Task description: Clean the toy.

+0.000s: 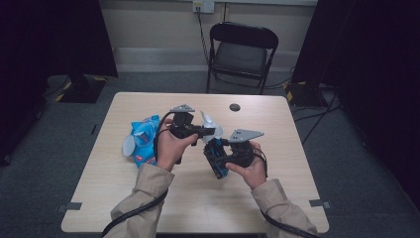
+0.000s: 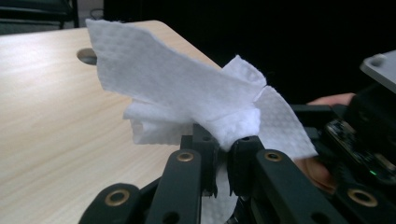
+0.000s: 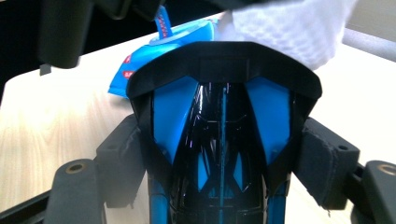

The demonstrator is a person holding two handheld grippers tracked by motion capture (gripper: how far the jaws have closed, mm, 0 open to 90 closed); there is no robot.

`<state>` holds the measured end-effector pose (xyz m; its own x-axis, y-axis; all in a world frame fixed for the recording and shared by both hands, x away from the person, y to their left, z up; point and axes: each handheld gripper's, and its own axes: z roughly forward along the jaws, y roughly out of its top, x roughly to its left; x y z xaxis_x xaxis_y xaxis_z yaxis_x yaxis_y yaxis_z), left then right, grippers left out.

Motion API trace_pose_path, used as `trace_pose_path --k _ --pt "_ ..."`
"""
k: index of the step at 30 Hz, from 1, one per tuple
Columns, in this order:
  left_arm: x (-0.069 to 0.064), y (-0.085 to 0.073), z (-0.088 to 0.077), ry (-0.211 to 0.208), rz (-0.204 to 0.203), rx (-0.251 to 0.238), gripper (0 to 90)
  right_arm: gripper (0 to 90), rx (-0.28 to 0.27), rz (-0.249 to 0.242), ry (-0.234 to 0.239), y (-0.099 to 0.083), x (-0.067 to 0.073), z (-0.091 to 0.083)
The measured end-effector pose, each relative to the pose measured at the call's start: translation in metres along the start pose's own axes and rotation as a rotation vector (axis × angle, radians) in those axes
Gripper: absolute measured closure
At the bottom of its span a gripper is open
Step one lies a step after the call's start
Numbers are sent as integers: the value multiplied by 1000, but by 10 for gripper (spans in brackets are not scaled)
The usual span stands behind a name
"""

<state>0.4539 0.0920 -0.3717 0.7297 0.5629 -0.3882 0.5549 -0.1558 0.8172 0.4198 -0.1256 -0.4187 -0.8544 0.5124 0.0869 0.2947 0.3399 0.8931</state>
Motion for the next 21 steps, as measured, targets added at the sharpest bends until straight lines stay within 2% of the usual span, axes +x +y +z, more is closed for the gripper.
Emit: trace_pose_path --k 8,15,21 --pt "2 -6 -4 -17 -1 22 841 256 2 23 -31 -2 -9 -4" --pt "-1 -10 -5 -33 16 25 841 255 7 29 -57 1 -17 -9" --pt "-3 -14 -7 -43 28 50 840 255 8 44 -78 -1 -24 -11"
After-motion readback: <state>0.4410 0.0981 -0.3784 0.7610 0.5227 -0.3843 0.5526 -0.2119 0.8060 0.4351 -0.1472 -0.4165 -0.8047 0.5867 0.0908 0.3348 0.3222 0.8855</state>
